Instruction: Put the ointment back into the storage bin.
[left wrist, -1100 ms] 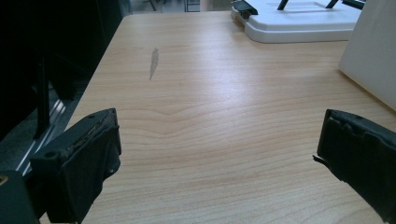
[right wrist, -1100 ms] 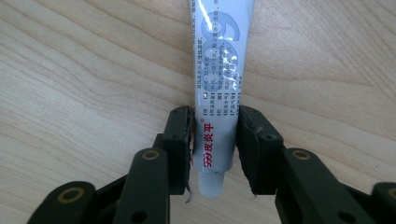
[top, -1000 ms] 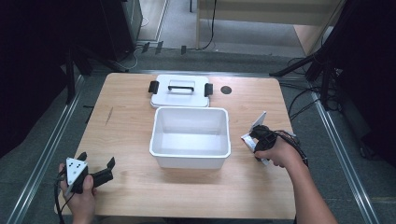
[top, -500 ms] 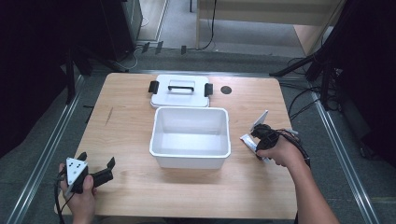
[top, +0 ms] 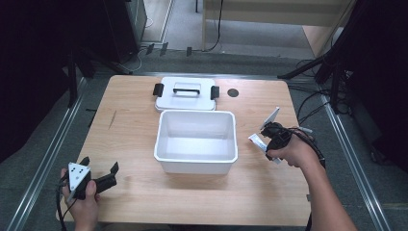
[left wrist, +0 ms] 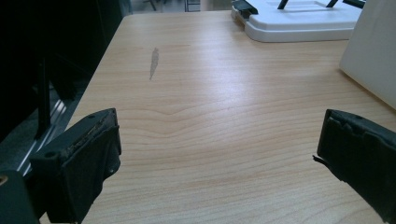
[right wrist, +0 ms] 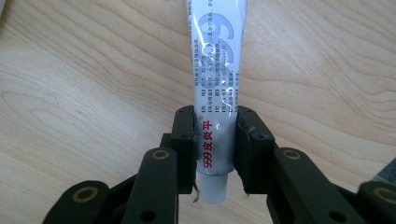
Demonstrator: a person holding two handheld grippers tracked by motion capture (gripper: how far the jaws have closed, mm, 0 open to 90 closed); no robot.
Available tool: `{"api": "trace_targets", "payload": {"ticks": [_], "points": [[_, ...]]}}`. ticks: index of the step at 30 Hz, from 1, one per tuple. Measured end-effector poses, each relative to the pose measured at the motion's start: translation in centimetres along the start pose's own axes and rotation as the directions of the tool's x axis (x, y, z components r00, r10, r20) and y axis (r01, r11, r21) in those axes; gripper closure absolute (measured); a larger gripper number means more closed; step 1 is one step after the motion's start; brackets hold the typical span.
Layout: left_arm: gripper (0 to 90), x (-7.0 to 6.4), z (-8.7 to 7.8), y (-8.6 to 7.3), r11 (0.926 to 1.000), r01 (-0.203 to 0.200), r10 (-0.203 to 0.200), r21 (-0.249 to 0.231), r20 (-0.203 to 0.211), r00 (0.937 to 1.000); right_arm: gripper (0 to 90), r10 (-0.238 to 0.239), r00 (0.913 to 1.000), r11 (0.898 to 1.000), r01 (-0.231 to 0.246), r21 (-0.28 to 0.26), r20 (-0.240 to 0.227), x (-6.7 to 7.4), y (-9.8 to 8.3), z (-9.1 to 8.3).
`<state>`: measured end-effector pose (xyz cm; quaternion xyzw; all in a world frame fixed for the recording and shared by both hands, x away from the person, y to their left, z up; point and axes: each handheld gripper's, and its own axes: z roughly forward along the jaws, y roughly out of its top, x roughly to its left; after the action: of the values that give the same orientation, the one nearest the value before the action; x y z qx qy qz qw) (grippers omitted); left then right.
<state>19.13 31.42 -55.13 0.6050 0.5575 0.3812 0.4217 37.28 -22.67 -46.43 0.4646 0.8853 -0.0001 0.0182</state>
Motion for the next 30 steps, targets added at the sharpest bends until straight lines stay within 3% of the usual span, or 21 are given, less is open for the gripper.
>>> {"api": "trace_targets", "payload": {"ticks": [12, 30], "points": [[0.4, 0.0, 0.0, 0.0, 1.0, 0.0, 0.0, -0.001, -0.001, 1.0, 72.1, -0.008, 0.9999, 0.999, 0.008, -0.035, 0.009, 0.1, 0.6, -3.2], [0.4, 0.0, 0.0, 0.0, 1.0, 0.001, -0.001, 0.001, 0.002, 1.0, 72.2, -0.029, 0.9996, 0.998, 0.029, -0.058, 0.008, 1.4, 2.5, -7.6]]}}
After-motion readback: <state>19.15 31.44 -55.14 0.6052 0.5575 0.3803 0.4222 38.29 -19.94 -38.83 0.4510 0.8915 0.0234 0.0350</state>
